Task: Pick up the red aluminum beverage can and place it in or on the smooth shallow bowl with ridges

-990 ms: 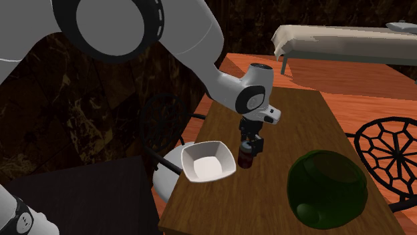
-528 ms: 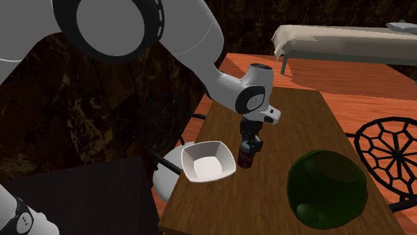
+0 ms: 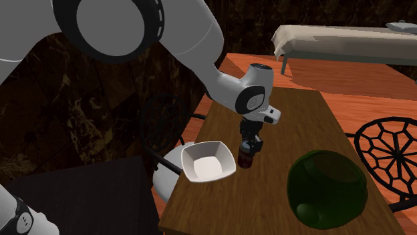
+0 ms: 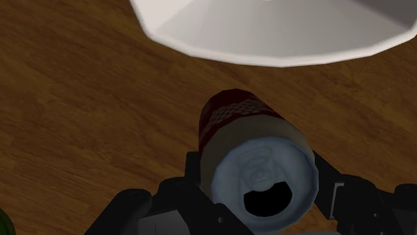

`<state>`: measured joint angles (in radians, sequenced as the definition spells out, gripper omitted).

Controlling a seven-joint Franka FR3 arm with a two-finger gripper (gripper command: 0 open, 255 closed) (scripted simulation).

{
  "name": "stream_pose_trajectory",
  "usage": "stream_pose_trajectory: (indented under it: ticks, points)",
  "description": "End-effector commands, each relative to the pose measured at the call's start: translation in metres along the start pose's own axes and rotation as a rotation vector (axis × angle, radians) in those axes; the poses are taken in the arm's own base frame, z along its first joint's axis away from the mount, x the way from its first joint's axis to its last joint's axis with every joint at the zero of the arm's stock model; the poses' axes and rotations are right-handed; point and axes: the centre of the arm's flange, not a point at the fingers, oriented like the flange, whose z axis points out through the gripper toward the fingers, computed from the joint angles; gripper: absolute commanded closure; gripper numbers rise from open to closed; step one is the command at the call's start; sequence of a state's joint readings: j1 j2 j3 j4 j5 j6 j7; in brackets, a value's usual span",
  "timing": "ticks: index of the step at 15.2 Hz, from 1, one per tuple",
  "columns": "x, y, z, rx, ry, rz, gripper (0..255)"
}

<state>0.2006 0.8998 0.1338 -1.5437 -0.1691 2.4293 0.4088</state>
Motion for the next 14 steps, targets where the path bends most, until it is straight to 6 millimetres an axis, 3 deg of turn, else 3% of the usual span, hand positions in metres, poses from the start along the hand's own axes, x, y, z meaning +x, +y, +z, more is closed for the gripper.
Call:
stream_pose_trajectory:
  ticks: [1, 14]
  points:
    - [0.0, 0.0, 0.0, 0.0, 0.001, 0.0, 255]
    - [0.0, 0.0, -0.069, 0.0, 0.001, 0.0, 255]
